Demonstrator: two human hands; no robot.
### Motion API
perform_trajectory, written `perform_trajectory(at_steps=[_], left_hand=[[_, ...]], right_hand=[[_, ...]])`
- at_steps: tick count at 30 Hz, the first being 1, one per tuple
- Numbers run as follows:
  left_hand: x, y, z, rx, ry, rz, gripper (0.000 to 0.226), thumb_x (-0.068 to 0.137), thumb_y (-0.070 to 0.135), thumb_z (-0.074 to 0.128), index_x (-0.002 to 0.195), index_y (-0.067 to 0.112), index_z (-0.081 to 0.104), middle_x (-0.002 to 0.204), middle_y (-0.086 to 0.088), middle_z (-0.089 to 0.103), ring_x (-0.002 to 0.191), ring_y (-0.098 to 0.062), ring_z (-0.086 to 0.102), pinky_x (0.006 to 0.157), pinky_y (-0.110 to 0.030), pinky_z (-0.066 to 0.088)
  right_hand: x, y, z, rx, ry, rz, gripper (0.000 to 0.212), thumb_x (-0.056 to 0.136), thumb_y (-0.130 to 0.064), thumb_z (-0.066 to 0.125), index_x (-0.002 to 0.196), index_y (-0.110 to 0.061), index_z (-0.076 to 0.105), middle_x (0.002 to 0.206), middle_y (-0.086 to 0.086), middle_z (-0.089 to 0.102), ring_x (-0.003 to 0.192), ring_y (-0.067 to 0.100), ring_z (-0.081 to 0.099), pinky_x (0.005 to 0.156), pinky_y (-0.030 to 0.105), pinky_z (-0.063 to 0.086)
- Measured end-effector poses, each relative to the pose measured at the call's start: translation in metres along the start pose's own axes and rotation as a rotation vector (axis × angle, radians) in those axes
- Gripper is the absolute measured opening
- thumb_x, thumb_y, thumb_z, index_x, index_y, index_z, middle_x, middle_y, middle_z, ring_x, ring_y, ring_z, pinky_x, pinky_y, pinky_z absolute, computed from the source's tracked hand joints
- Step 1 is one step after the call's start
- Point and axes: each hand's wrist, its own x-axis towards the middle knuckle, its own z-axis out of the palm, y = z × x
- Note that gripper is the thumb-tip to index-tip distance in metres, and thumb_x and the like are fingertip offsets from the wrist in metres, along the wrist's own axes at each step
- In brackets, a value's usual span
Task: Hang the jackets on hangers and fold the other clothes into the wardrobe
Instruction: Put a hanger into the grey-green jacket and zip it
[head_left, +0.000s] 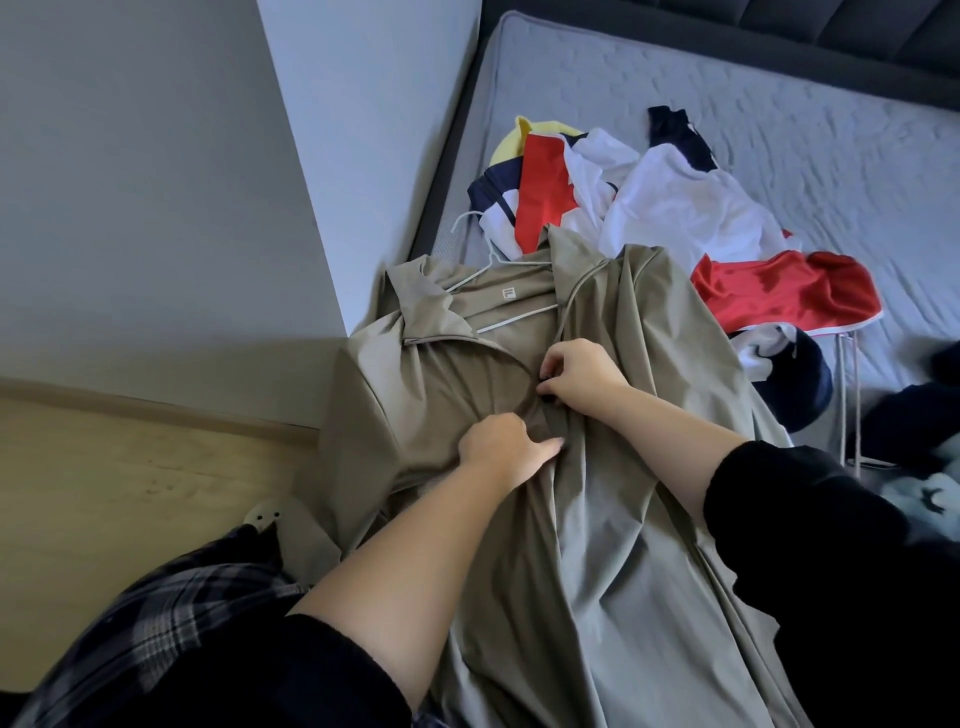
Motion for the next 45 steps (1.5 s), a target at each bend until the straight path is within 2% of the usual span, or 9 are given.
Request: perform_trajectory(at_steps=[7, 12, 18, 26, 29, 31, 37, 40, 45], left_hand=[[-0.001, 0.003, -0.002, 0.022, -0.017, -0.002, 0.031, 0.09, 0.033, 0.054, 0.096, 0.004, 0.065, 0.102, -0.01, 0.067, 0.097, -0.03, 0.062, 0.069, -0.03, 0.04], [-0.007, 0.0, -0.011, -0.032, -0.046, 0.049, 0.019, 0.087, 0.016, 0.052, 0.079, -0.001, 0.058, 0.099, -0.017, 0.065, 0.096, -0.035, 0.06, 0.066, -0.031, 0.039], [-0.007, -0.008, -0.016, -0.049, -0.09, 0.087, 0.036, 0.086, 0.013, 0.053, 0.056, 0.012, 0.033, 0.062, -0.005, 0.044, 0.077, -0.034, 0.05, 0.061, -0.03, 0.033], [-0.007, -0.014, -0.018, 0.021, -0.153, 0.168, 0.033, 0.086, 0.016, 0.056, 0.059, 0.014, 0.036, 0.087, -0.013, 0.061, 0.086, -0.031, 0.056, 0.067, -0.029, 0.037], [-0.007, -0.02, -0.019, 0.035, -0.167, 0.207, 0.037, 0.083, 0.016, 0.057, 0.056, 0.013, 0.032, 0.065, -0.008, 0.048, 0.069, -0.027, 0.046, 0.058, -0.03, 0.032], [-0.006, -0.021, -0.023, -0.079, -0.114, 0.218, 0.042, 0.081, 0.02, 0.059, 0.051, 0.016, 0.03, 0.052, -0.003, 0.035, 0.057, -0.02, 0.035, 0.053, -0.03, 0.029], [0.005, -0.002, -0.048, -0.526, 0.366, 0.084, 0.04, 0.077, 0.044, 0.07, 0.056, 0.018, 0.049, 0.057, 0.005, 0.056, 0.062, -0.014, 0.053, 0.06, -0.028, 0.04], [0.008, -0.001, -0.049, -0.572, 0.37, 0.116, 0.032, 0.079, 0.036, 0.07, 0.06, 0.015, 0.054, 0.059, 0.003, 0.057, 0.062, -0.013, 0.052, 0.062, -0.03, 0.041], [0.009, -0.002, -0.05, -0.468, 0.312, 0.169, 0.05, 0.083, 0.02, 0.063, 0.051, 0.016, 0.025, 0.05, 0.001, 0.03, 0.054, -0.017, 0.03, 0.056, -0.031, 0.026]], right_hand=[[-0.008, -0.01, -0.01, 0.085, -0.053, -0.037, 0.018, 0.079, 0.0, 0.07, 0.068, -0.011, 0.061, 0.067, 0.012, 0.069, 0.06, 0.021, 0.07, 0.067, 0.035, 0.059], [-0.012, -0.02, -0.016, -0.09, 0.069, -0.123, 0.013, 0.078, -0.01, 0.071, 0.072, -0.017, 0.061, 0.079, -0.004, 0.064, 0.085, 0.019, 0.061, 0.078, 0.033, 0.05], [-0.01, -0.037, -0.025, 0.044, 0.232, -0.176, 0.009, 0.079, -0.002, 0.063, 0.078, -0.011, 0.065, 0.077, -0.002, 0.07, 0.084, 0.019, 0.062, 0.077, 0.034, 0.048], [-0.004, -0.042, -0.019, 0.277, 0.448, -0.084, 0.009, 0.08, -0.005, 0.067, 0.075, -0.013, 0.065, 0.074, -0.002, 0.065, 0.082, 0.02, 0.06, 0.079, 0.035, 0.048], [-0.005, -0.043, -0.015, 0.329, 0.366, -0.067, 0.016, 0.08, -0.003, 0.067, 0.071, -0.015, 0.061, 0.068, 0.0, 0.064, 0.072, 0.022, 0.065, 0.073, 0.034, 0.053], [-0.008, -0.042, -0.016, 0.387, 0.28, -0.062, 0.02, 0.081, 0.002, 0.067, 0.069, -0.012, 0.059, 0.063, 0.003, 0.063, 0.057, 0.015, 0.064, 0.064, 0.027, 0.052], [-0.016, -0.042, -0.04, 0.43, 0.188, -0.14, 0.015, 0.08, 0.007, 0.068, 0.07, -0.003, 0.063, 0.056, 0.004, 0.062, 0.046, 0.008, 0.062, 0.056, 0.02, 0.053], [-0.019, -0.044, -0.044, 0.367, 0.176, -0.183, 0.011, 0.08, 0.006, 0.068, 0.072, -0.001, 0.065, 0.055, 0.003, 0.062, 0.048, 0.008, 0.061, 0.058, 0.02, 0.052], [-0.019, -0.047, -0.033, -0.027, 0.215, -0.286, 0.008, 0.083, -0.002, 0.063, 0.078, -0.008, 0.064, 0.071, -0.002, 0.063, 0.075, 0.021, 0.061, 0.074, 0.034, 0.048]])
